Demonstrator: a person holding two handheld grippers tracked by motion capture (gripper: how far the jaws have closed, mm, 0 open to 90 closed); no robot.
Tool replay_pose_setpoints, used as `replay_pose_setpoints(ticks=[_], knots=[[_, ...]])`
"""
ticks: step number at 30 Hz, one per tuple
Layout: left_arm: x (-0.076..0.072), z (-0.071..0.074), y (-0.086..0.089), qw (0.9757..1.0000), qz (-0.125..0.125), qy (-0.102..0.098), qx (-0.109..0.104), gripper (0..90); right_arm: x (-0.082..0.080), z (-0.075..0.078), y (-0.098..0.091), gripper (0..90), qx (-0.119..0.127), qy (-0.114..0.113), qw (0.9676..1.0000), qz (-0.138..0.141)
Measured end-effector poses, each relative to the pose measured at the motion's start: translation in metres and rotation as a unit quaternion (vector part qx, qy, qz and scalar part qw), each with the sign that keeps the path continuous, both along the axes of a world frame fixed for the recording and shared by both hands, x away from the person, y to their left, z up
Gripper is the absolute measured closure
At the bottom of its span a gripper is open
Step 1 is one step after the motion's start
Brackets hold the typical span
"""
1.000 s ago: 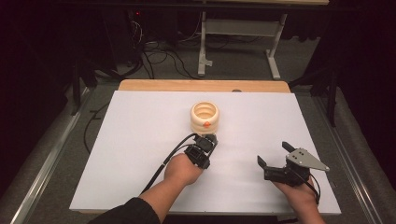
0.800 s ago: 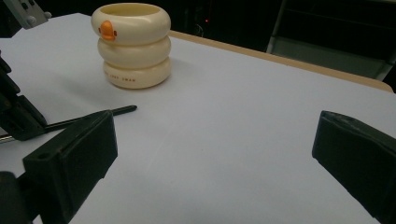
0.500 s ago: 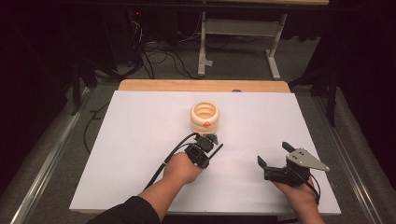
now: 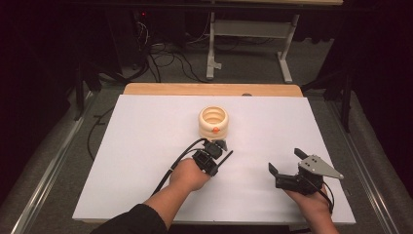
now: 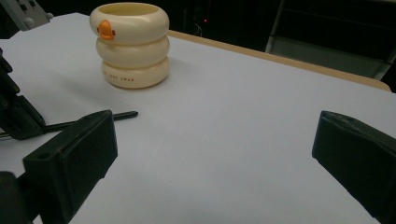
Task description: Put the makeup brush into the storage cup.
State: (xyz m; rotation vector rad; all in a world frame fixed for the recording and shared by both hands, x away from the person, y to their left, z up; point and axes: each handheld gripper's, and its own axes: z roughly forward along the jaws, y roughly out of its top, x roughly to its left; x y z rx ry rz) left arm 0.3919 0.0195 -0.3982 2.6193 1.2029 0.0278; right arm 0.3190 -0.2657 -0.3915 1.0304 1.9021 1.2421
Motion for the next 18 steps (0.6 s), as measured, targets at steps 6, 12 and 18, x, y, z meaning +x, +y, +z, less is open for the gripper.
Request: replay_pose_setpoints(ticks=[6,12,18], knots=[[0.0016,-0.0004,0.0031,0.9999,-0.006,0.003,-0.012,82.8,0.0001,-0.0007,0.0001,1.6,0.004,0.003,1.0000,-0.001],[0.0020,0.0001,0.0051,0.9998,-0.016,0.003,-0.015,83.1,0.0006,-0.0010,-0.0003,1.6,0.000,0.001,1.0000,0.000],[0.0011,0.0024,0.0080,0.9994,-0.027,-0.006,-0.019,83.2,0.0001,-0.0011,-0.0003,1.6,0.001,0.001,1.0000,-0.001]])
